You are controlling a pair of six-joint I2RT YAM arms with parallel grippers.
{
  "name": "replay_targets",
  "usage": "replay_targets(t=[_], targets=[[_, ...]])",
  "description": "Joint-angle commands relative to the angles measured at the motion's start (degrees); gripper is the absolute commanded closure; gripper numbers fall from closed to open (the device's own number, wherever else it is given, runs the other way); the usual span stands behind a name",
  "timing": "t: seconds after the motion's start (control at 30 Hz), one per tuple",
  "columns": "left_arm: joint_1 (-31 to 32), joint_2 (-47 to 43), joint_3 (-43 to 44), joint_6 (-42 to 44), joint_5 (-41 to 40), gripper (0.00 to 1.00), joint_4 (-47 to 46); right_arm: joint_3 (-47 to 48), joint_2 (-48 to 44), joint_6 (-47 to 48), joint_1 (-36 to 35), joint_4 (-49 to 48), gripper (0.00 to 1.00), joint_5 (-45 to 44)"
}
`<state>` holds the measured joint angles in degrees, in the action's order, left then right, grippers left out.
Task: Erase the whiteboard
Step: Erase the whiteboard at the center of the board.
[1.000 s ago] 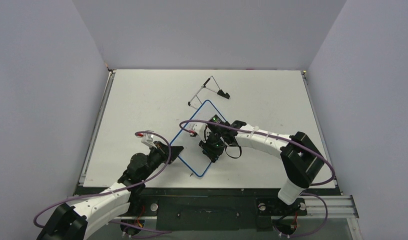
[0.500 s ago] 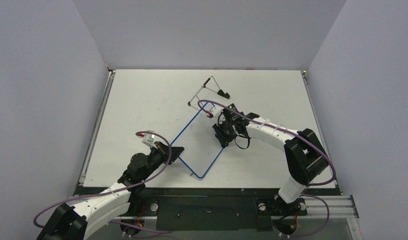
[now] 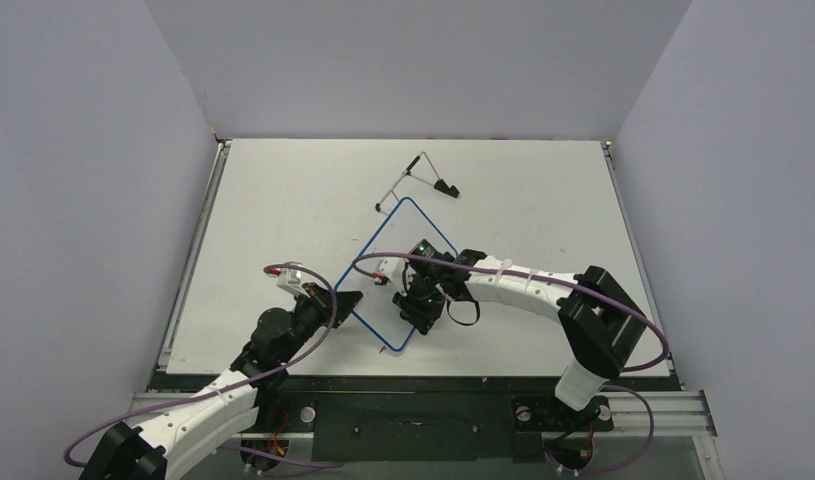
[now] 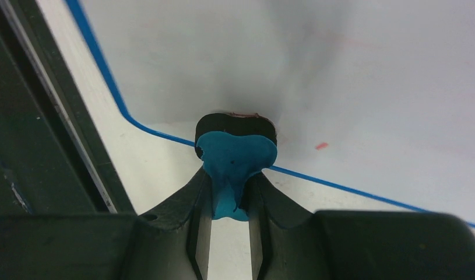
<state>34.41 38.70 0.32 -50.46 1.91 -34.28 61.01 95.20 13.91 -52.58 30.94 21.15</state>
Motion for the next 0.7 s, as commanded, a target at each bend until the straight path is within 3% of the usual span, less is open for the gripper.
replay_targets(t=[0.0,0.13,0.3,0.53,0.67], targets=[[-0.17,-3.54,-1.46,-1.96,-0.32,1.0,-8.32,0.24,0.64,-5.63,8.06,-6.24,1.0,-6.27],[-0.29,-2.62,-1.93,-2.12,0.24,1.0,-9.56,-1.28,-0.75,-8.76,11.93,-10.94,1.0,-10.28],[-0.22,-0.1,-1.62,-2.67,1.04,1.0,-11.65,-0.66,0.73,-7.54,10.78,-9.09,1.0,-4.33],[-0.24,-1.43,-1.83,-3.49,-0.76,1.0,-9.99,1.07,1.7,2.79,-0.73,1.64,1.0,8.84],[-0.22,-4.01,-2.13,-3.4,-2.43,1.0,-7.76,1.71,2.14,4.62,-4.65,3.84,1.0,7.82]])
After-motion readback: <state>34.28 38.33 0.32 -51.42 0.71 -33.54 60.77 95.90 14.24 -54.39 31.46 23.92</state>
